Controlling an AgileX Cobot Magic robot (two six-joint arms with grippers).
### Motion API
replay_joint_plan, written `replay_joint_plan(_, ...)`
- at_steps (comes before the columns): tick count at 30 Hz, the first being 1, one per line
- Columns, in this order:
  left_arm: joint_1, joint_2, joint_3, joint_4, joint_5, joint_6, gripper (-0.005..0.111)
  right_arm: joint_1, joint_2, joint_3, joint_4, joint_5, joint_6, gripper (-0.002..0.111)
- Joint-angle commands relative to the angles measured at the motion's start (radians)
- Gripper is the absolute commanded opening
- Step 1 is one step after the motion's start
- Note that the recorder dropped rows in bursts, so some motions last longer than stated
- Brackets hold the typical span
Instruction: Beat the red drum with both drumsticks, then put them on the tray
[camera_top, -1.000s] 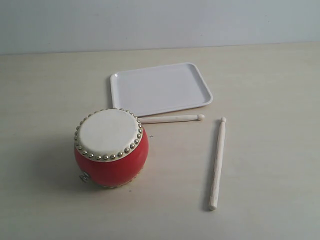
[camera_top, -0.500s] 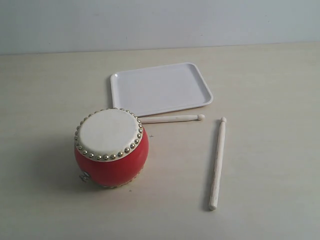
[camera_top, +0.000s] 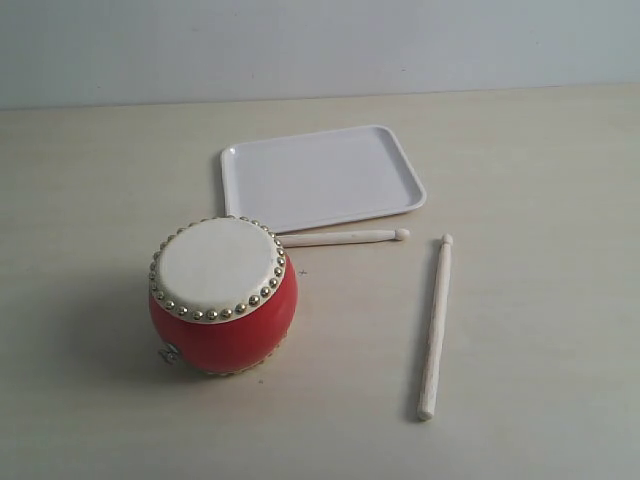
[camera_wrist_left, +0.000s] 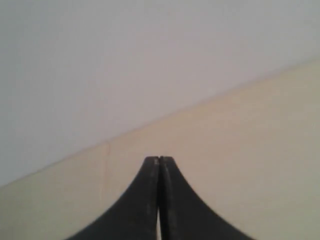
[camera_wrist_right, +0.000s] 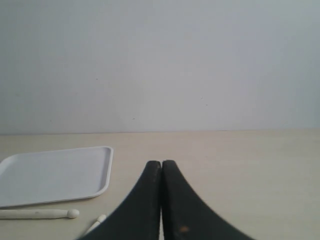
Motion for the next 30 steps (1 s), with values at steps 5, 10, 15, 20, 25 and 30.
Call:
replay_joint_plan(5,-0.266,0.322,-0.177,-0.483,0.286,0.610,0.000,-0.007,-0.006,0.005,-0.003,-0.008,0.000,0.000)
replay_joint_plan(10,-0.435,0.502,-0.266,-0.483,0.304,0.640,0.000,-0.007,-0.006,0.005,-0.003,-0.008,0.000,0.000)
replay_joint_plan(15,-0.511,0.623,-0.277,-0.483,0.302,0.636,0.000,-0.007,-0.006,0.005,-0.003,-0.008,0.000,0.000)
replay_joint_plan(20,-0.583,0.640,-0.277,-0.494,0.176,0.692,0.000,-0.007,-0.006,0.005,-0.003,-0.008,0.000,0.000)
replay_joint_plan(25,-0.594,0.684,-0.277,-0.507,0.155,0.714,0.000,-0.007,-0.006,0.005,-0.003,-0.008,0.000,0.000)
replay_joint_plan(30,-0.609,0.727,-0.277,-0.527,0.151,0.750,0.000,-0.007,-0.006,0.005,-0.003,-0.008,0.000,0.000)
